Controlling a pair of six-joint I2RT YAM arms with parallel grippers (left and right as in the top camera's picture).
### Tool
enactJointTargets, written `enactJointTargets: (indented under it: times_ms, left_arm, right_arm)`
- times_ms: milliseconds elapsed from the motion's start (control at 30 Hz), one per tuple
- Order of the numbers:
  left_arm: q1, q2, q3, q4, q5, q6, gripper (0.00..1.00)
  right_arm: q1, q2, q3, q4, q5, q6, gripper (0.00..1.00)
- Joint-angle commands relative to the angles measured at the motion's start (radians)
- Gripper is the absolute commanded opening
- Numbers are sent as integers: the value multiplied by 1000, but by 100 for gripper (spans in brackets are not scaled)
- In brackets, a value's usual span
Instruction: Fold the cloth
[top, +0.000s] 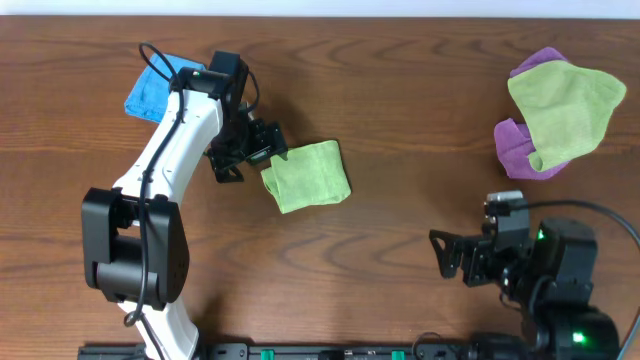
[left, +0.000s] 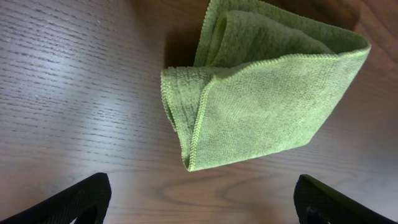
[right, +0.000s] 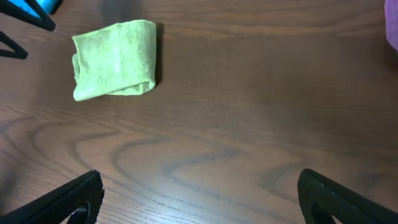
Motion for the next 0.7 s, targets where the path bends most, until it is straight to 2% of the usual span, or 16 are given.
enactJointTargets:
  times_ms: [0, 233, 367, 500, 667]
  left_arm:
    - [6, -30, 19, -13, 19, 14, 95]
    - [6, -212, 19, -86, -80, 56, 95]
    - [8, -354, 19, -192, -111, 59, 95]
    - [8, -459, 13, -265, -126, 29, 95]
    - [8, -594, -70, -268, -126, -35, 95]
  right_arm:
    - [-10, -10, -21, -2, -15, 43, 99]
    - [-10, -10, -23, -27, -19, 69, 99]
    - [-10, -10, -23, -27, -19, 69, 99]
    - [-10, -10, -23, -29, -19, 68, 99]
    - [-10, -10, -23, -29, -19, 69, 99]
